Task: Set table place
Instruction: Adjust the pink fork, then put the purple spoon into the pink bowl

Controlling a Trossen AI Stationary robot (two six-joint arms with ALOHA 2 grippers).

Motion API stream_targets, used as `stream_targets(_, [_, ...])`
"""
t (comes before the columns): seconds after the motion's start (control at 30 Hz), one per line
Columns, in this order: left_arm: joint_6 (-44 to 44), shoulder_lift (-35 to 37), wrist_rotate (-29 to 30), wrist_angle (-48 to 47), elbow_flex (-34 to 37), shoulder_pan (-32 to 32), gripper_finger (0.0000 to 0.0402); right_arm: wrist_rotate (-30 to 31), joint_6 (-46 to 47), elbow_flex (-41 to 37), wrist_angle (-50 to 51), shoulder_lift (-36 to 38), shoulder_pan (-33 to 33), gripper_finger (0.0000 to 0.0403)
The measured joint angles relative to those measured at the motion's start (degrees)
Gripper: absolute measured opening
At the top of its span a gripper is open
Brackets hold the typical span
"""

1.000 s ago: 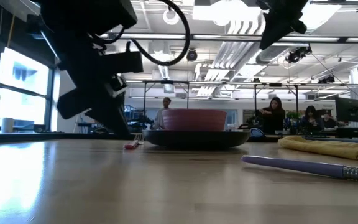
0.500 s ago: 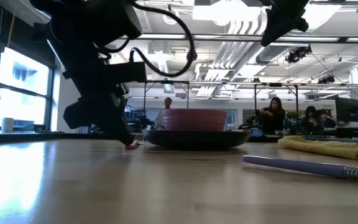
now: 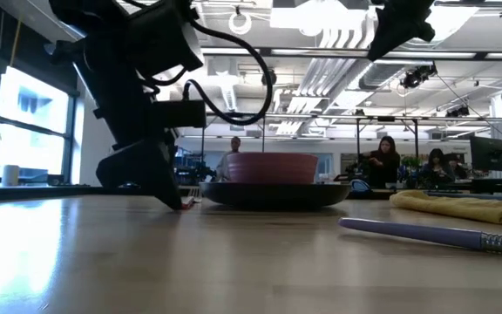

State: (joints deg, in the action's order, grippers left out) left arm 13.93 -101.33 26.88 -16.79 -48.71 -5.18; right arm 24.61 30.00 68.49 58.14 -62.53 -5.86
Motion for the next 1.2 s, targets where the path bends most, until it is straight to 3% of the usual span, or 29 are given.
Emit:
stream_targets(0.47, [-0.1,0.0,0.2,-1.1,-0.2,0.7,0.0,-1.4,0.0,0.0,0.4,1.0,1.1,0.0])
stream_targets(0.67, [-3.9,1.4,-3.7,-6.5,-5.8,-1.6,0.0,-9.7,-0.1,0.0,4.2,1.1,2.8,0.0])
stream_targets(0.97, [-18.5,1.7,-2.5,-22.5,-21.8,-5.1,0.0,-14.2,12.7,0.0,7.9,-0.3,15.9,0.0])
stream_targets(1.2, [-22.5,1.6,1.2,-35.5,-28.4,-4.1,0.0,-15.9,23.6,0.0,7.1,-8.9,26.9,0.0])
